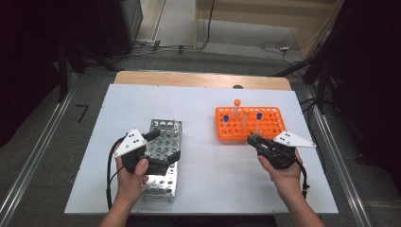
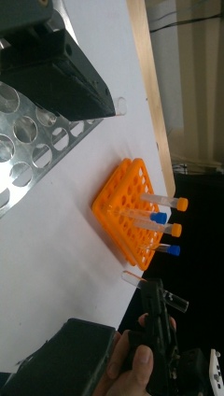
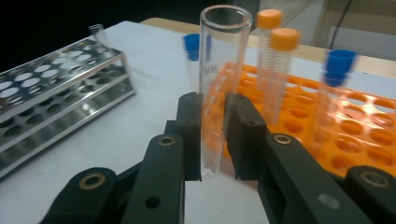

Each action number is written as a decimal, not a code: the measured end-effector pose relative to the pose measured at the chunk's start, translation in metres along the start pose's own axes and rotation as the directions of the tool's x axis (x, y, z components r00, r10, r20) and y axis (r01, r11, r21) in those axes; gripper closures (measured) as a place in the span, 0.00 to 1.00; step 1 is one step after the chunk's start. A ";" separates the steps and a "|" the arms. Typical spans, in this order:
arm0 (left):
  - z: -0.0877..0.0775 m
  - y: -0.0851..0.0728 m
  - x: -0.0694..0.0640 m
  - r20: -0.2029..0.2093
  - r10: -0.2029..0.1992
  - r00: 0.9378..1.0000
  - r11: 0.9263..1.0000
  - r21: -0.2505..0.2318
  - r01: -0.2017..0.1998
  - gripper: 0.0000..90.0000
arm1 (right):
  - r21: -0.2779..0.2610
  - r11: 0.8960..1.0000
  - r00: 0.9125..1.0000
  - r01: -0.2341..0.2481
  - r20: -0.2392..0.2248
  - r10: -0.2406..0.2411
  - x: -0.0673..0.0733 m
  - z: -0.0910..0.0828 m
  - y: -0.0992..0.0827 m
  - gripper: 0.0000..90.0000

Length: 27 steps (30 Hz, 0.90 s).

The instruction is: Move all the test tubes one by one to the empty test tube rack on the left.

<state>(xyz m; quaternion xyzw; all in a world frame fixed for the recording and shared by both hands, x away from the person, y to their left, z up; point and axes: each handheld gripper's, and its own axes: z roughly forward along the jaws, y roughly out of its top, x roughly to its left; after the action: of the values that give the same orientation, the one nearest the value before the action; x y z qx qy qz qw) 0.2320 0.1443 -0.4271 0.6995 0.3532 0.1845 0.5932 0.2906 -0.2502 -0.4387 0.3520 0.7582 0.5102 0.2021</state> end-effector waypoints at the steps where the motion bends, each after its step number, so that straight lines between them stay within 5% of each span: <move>1: 0.001 0.001 -0.001 0.002 0.000 1.000 1.000 0.000 0.000 0.00 | 0.002 1.000 1.000 0.007 -0.010 -0.007 0.004 0.001 0.000 0.82; 18: 0.016 0.007 -0.018 0.072 0.015 0.997 1.000 0.026 -0.017 0.08 | 0.041 0.992 0.988 0.122 -0.100 -0.117 0.054 0.025 0.000 0.82; 27: 0.027 0.007 -0.028 0.054 0.016 0.998 0.998 0.062 -0.019 0.22 | 0.054 0.984 0.977 0.172 -0.133 -0.164 0.074 0.034 0.000 0.82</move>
<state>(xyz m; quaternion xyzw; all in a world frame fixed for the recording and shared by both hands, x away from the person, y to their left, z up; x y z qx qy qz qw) 0.2326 0.1050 -0.4216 0.7254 0.3367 0.1597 0.5788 0.2634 -0.1740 -0.4487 0.2596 0.8129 0.4879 0.1837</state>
